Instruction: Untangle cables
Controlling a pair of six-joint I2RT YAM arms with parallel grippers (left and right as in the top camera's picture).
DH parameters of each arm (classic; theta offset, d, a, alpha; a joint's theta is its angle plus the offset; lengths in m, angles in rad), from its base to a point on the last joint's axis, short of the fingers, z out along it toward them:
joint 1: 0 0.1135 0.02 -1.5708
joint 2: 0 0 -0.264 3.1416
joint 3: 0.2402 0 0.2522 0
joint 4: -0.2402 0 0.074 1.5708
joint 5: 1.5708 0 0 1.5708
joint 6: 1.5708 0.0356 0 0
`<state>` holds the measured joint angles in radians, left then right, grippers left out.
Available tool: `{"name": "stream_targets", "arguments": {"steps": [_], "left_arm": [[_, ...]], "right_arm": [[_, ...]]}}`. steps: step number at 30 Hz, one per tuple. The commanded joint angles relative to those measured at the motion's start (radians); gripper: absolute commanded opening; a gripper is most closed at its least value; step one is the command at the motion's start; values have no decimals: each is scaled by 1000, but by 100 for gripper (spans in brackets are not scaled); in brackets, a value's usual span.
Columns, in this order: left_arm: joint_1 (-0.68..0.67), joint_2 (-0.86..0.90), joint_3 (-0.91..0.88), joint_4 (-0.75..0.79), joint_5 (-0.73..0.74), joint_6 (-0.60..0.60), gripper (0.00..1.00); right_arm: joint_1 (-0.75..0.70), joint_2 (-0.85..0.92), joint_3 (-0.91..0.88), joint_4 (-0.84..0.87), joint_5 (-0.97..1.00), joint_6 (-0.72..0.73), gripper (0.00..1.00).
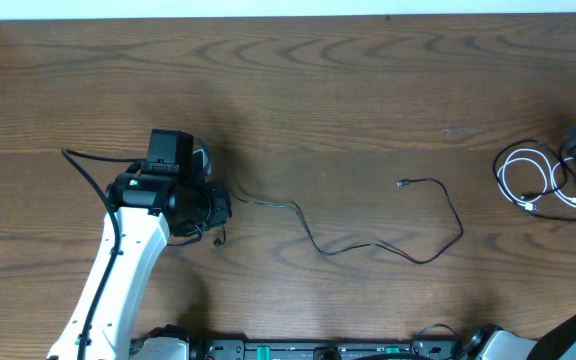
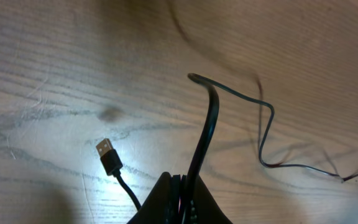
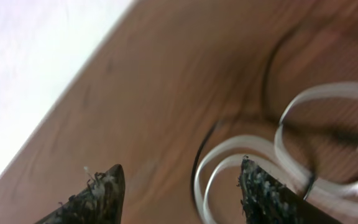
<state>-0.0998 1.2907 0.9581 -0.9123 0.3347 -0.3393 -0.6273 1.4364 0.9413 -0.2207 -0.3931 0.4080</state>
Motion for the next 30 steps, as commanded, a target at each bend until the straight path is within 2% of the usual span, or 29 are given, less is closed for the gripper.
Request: {"name": "stream_targets", "arguments": {"steps": [1,12,22,28,30], "left_arm": [[2,2,13,10,-2,6,7],[2,2,13,121,124,18,7],[-4,2,13,204,129,55,7],[-112,2,13,261,116,81,7],[-189,2,13,297,45,81,8]], "right_arm": [[60,10,7,-87,-63,-29,56],[270,10,7,-328,-63,-149,55],[456,10,7,-393,-61,-190,54],[516,10,7,-397,-62,-204,53],[538,10,7,-404,-62,-204,53]]}}
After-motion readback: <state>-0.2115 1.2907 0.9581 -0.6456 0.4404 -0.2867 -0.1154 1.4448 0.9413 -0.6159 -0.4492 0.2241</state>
